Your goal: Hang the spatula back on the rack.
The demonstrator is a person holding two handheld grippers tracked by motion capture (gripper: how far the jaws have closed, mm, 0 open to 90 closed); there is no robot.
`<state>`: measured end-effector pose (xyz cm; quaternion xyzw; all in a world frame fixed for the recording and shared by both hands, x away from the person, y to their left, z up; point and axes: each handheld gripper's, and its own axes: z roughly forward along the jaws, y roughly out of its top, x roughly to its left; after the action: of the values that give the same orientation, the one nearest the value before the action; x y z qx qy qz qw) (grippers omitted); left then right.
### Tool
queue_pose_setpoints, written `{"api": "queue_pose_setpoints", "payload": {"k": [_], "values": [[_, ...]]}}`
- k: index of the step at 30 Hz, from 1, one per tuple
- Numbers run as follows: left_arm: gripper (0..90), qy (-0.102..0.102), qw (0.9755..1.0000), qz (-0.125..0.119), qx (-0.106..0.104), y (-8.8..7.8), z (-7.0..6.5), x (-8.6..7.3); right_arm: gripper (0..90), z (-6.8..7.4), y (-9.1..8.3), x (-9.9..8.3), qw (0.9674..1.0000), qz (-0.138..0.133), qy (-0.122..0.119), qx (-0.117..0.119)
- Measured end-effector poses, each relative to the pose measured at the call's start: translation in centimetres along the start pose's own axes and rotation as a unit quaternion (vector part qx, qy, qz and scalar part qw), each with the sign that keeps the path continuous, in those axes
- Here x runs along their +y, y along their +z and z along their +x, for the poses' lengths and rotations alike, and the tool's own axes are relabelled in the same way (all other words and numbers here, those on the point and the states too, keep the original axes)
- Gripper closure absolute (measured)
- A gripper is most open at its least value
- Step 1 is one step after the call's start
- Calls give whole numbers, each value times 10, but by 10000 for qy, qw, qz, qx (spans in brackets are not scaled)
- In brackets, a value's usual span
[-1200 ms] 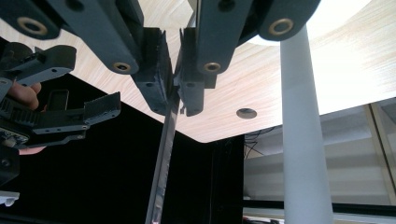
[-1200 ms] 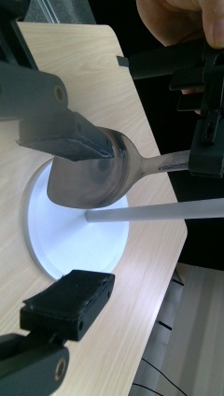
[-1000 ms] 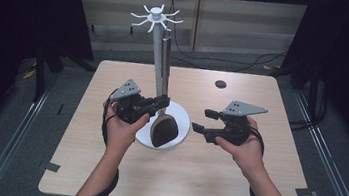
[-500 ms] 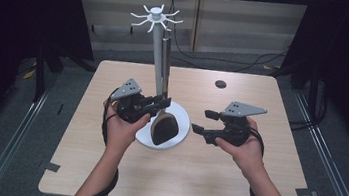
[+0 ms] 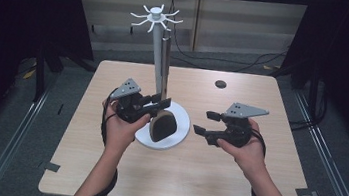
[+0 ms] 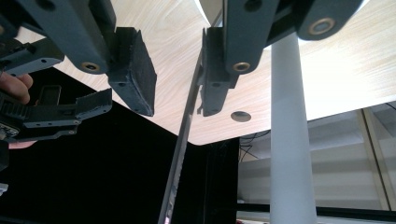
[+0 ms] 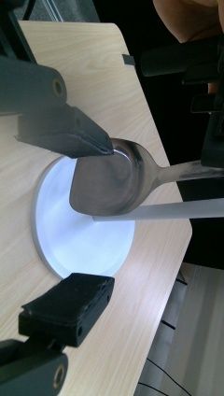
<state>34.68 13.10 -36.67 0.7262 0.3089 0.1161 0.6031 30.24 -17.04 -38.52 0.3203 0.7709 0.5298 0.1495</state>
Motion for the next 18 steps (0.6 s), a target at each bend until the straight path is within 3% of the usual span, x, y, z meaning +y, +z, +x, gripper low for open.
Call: {"api": "queue_pose_setpoints", "payload": {"k": [4,9,13,18], "values": [[628,35,9999,81,49,0,0,0,311,-1,-1,-1,10000,-6,17,-19],[566,37,9999,140,-37,0,-1,-1,308,-2,-2,-3,10000,12,13,-31],[529,155,9995,272,96,-1,-1,-3,306,-3,-4,-5,10000,55,29,-66],[498,227,9993,287,70,-3,-2,-4,305,-4,-5,-5,10000,48,24,-55]]}}
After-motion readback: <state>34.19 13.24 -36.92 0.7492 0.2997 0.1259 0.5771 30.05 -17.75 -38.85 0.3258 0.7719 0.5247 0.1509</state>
